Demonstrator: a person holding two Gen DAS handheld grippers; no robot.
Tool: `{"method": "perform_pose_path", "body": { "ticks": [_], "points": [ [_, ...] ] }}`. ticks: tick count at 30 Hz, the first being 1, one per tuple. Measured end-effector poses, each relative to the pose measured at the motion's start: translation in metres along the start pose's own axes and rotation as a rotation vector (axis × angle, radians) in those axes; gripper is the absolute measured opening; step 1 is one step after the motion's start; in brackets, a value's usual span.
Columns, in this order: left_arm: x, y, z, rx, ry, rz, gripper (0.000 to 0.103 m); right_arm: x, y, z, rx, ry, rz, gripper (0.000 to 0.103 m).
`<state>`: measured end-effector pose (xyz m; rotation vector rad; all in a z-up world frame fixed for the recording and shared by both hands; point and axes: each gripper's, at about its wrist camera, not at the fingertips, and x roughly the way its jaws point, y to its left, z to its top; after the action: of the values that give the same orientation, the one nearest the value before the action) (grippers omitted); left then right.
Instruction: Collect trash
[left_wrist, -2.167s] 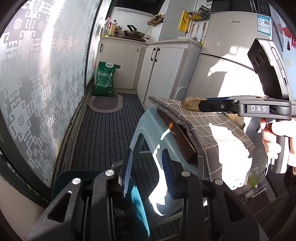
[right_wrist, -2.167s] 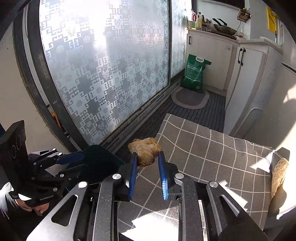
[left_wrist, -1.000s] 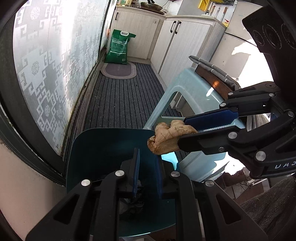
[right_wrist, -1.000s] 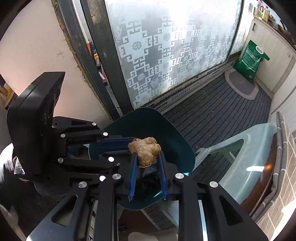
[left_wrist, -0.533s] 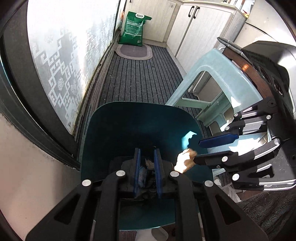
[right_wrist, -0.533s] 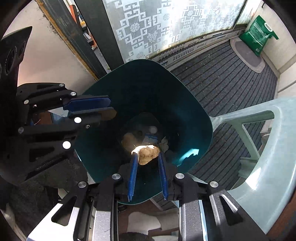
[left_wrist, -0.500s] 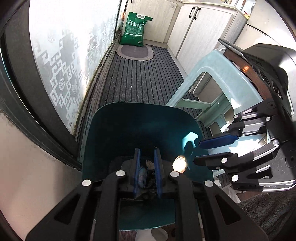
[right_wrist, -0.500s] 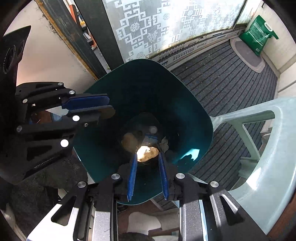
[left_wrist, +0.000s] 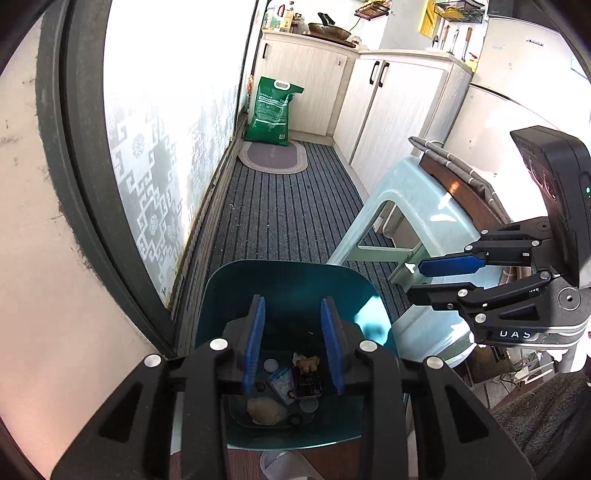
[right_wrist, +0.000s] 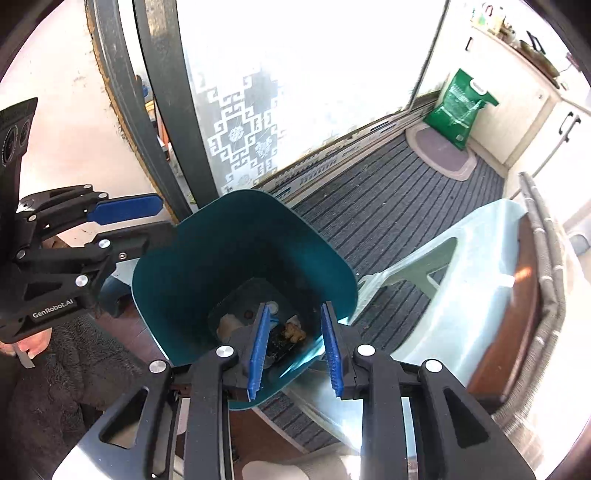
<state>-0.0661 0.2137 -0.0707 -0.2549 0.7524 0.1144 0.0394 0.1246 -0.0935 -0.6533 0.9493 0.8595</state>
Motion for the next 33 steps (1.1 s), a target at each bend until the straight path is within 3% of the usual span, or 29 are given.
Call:
{"method": "perform_pose_path", "body": {
  "ticks": [2, 5, 7, 10, 13, 17, 23, 33],
  "points": [
    [-0.009, -0.006, 0.000, 0.013, -0.027, 0.003, 0.038, -0.016, -0.001, -0.006, 0.026, -0.057, -0.027, 0.036],
    [-0.021, -0.018, -0.001, 0.048, -0.070, 0.012, 0.049, -0.047, -0.010, -0.019, 0.115, -0.157, -0.037, 0.052],
    [-0.030, -0.028, -0.003, 0.077, -0.108, 0.022, 0.066, -0.066, -0.014, -0.031, 0.164, -0.216, -0.045, 0.056],
    [-0.046, -0.043, -0.007, 0.124, -0.179, 0.081, 0.083, -0.090, -0.018, -0.051, 0.205, -0.293, -0.077, 0.068],
    [-0.059, -0.056, -0.013, 0.150, -0.215, 0.078, 0.098, -0.112, -0.021, -0.075, 0.233, -0.354, -0.106, 0.079],
    [-0.071, -0.067, -0.022, 0.149, -0.213, 0.071, 0.100, -0.140, -0.025, -0.109, 0.272, -0.412, -0.153, 0.092],
    [-0.093, -0.073, -0.030, 0.115, -0.271, 0.084, 0.100, -0.182, -0.024, -0.156, 0.302, -0.444, -0.216, 0.094],
    [-0.100, -0.066, -0.028, 0.069, -0.279, 0.078, 0.100, -0.218, -0.032, -0.212, 0.396, -0.514, -0.239, 0.100]
  ]
}}
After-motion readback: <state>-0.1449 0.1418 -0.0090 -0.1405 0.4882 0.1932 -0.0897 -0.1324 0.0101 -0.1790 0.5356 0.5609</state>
